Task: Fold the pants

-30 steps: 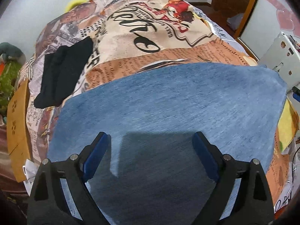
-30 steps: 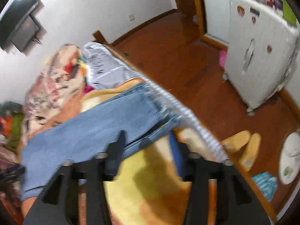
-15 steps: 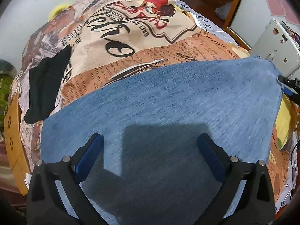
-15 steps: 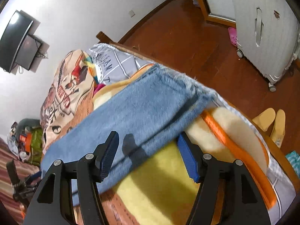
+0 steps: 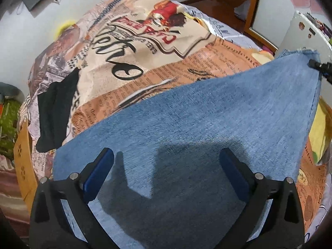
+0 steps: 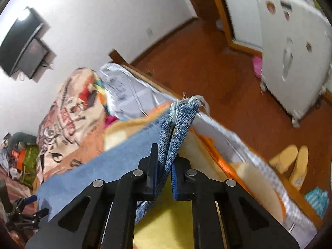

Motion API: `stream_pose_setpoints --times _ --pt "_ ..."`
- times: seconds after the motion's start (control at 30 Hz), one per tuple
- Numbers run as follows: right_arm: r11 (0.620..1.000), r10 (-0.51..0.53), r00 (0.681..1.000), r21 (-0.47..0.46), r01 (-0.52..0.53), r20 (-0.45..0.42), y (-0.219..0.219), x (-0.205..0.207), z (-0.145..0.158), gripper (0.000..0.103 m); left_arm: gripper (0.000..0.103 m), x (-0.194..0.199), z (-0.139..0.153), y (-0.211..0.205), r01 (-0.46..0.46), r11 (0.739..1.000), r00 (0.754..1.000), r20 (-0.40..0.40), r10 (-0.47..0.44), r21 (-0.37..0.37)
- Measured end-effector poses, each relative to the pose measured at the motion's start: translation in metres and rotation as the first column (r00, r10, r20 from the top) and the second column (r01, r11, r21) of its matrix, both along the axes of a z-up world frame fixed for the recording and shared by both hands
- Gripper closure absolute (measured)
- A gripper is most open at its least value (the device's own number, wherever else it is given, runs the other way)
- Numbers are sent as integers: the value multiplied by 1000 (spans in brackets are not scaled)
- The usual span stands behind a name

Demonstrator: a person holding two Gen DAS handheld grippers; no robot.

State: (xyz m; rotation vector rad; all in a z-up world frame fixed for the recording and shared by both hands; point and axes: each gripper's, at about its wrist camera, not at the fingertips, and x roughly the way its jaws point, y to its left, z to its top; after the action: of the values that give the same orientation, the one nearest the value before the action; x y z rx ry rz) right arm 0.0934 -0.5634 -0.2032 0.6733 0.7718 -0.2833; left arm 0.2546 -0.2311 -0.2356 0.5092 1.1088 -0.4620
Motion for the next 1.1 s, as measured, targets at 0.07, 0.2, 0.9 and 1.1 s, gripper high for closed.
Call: stream_pose_setpoints --times 0.07,0.2,0.9,1.1 --pt "999 25 999 -24 -24 44 6 3 18 95 0 -3 8 6 -10 1000 1000 23 11 -15" --pt "993 96 987 -86 -86 130 29 11 57 95 0 -7 33 23 -30 997 998 59 35 -75" --pt "792 603 752 -307 -527 266 213 62 148 96 0 -33 92 154 -246 921 938 166 305 -303" --pt "689 723 662 -258 -677 197 270 79 119 96 0 -40 84 194 -332 881 914 116 389 -338"
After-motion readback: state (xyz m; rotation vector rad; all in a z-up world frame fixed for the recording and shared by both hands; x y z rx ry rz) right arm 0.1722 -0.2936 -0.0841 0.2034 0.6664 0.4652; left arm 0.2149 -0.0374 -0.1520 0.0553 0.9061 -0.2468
